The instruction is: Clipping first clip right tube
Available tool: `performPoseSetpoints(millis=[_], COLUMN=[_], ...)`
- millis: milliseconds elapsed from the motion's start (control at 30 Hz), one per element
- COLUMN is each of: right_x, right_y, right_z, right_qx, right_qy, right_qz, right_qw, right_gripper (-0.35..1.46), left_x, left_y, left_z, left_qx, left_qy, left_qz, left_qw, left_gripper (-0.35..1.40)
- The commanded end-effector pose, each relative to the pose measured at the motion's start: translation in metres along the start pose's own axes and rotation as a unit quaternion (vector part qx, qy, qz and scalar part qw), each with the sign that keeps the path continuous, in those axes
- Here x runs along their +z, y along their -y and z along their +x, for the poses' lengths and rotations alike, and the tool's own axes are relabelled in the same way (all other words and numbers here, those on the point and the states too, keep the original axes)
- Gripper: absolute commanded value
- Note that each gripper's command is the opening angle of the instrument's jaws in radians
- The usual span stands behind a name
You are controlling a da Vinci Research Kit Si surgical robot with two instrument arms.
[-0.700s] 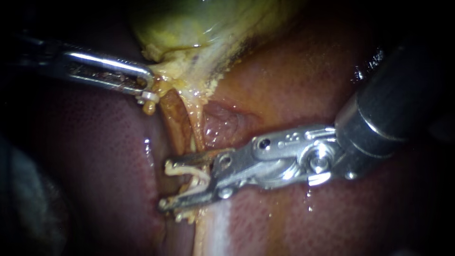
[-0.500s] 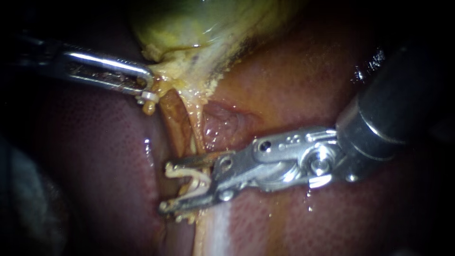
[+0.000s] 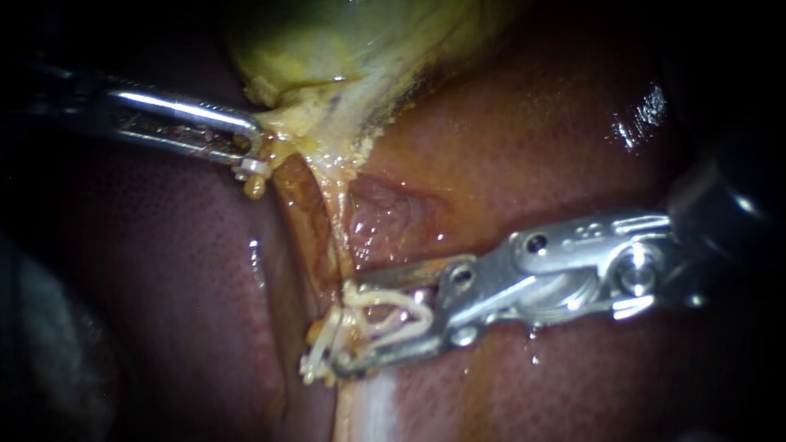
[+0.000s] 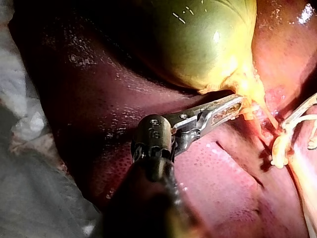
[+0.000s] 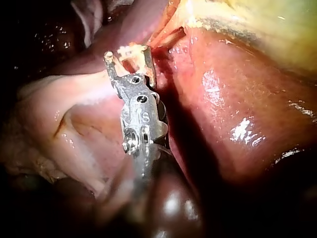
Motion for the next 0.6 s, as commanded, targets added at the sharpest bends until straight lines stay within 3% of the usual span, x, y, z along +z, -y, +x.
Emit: performPoseSetpoints(millis=[33, 300, 600], right_x=[-0.0003, -0.0011, 0.0018], right_y=[-0.0001, -0.0017, -0.0037], right_z=[0.0000, -0.0009, -0.0017], right_qx=[0.001, 0.008, 0.026], right_qy=[-0.001, -0.012, -0.015], right_qz=[-0.002, -0.005, -0.012], right_qw=[1.0000, 0.9999, 0.9995], right_gripper=[0.45, 0.45, 0.47], left_x=[-0.0001, -0.0001, -0.0001], left_y=[0.0000, 0.0000, -0.0001], left_z=[0.0000, 0.0000, 0.0000], left_qx=[0.000, 0.000, 0.000], left_qy=[0.000, 0.000, 0.000], left_qz=[0.000, 0.000, 0.000], left_qw=[1.0000, 1.0000, 1.0000], left_gripper=[-0.35, -0.35, -0.35])
